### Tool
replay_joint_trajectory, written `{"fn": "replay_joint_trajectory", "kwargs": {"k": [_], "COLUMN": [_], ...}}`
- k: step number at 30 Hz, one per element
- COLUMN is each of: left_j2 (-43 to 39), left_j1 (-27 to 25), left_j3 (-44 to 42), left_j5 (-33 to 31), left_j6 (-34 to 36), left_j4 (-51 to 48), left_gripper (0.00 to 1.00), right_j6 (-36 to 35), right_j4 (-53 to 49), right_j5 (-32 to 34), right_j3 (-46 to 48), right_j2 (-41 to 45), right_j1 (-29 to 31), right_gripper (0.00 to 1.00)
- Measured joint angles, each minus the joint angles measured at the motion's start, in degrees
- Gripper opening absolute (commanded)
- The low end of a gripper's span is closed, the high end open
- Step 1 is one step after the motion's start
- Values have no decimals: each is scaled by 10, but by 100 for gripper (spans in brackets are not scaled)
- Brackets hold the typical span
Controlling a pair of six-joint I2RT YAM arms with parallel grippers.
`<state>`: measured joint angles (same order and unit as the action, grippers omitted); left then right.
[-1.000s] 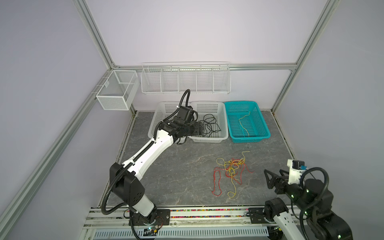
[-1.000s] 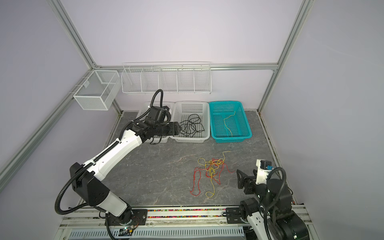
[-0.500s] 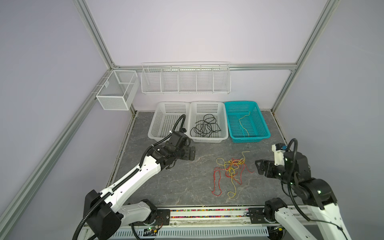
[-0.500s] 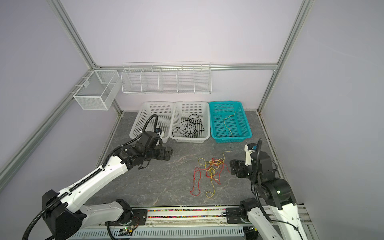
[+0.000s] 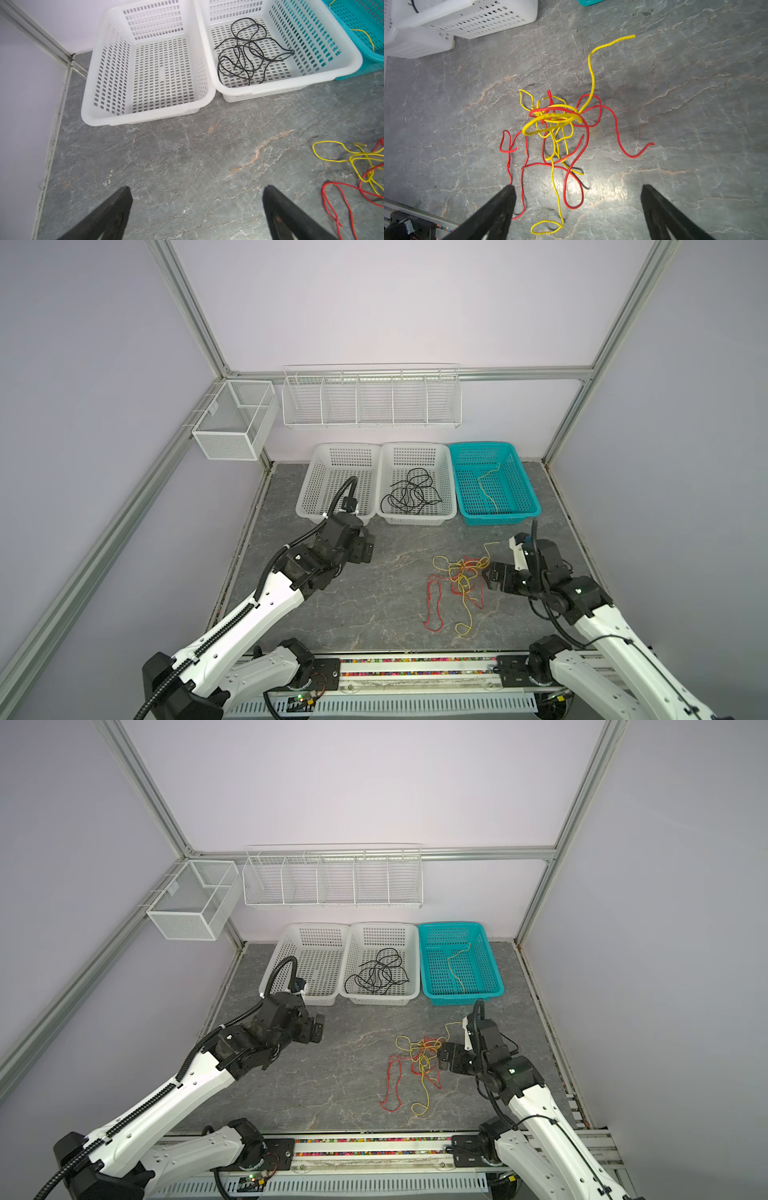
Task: Untangle the cables
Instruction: 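Withdraw the left gripper while the right gripper moves to the red and yellow wires, then grasp the tangled red and yellow wires with the right gripper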
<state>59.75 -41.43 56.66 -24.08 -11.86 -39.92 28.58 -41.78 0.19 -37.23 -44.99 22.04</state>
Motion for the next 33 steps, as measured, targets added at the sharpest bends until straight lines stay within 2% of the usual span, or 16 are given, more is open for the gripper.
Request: {"fn": "replay_joint_trajectory", "kwargs": {"k": [12, 18, 24, 29, 33], "left_j2": [-12, -12, -12, -12, -12], "left_j1": [0, 0, 0, 0, 0], "left_j3": [-4, -4, -4, -4, -4], "left_j5": [-16, -16, -16, -16, -16], "left_j6": [4, 4, 4, 4, 4], "left_j4": [0, 0, 0, 0, 0], "left_gripper": [100, 100, 100, 100, 100], "right_j6": [11, 14, 16, 16, 14], "right_j4": [117, 161, 182, 184, 177], "right_j5": [15, 15, 15, 23, 42], "right_j3": [52, 68, 78, 65, 20], "right_j2": [-91, -132, -148, -151, -171], "right_j1": [11, 15, 28, 72, 133], "right_gripper": [58, 47, 25, 7, 7]}}
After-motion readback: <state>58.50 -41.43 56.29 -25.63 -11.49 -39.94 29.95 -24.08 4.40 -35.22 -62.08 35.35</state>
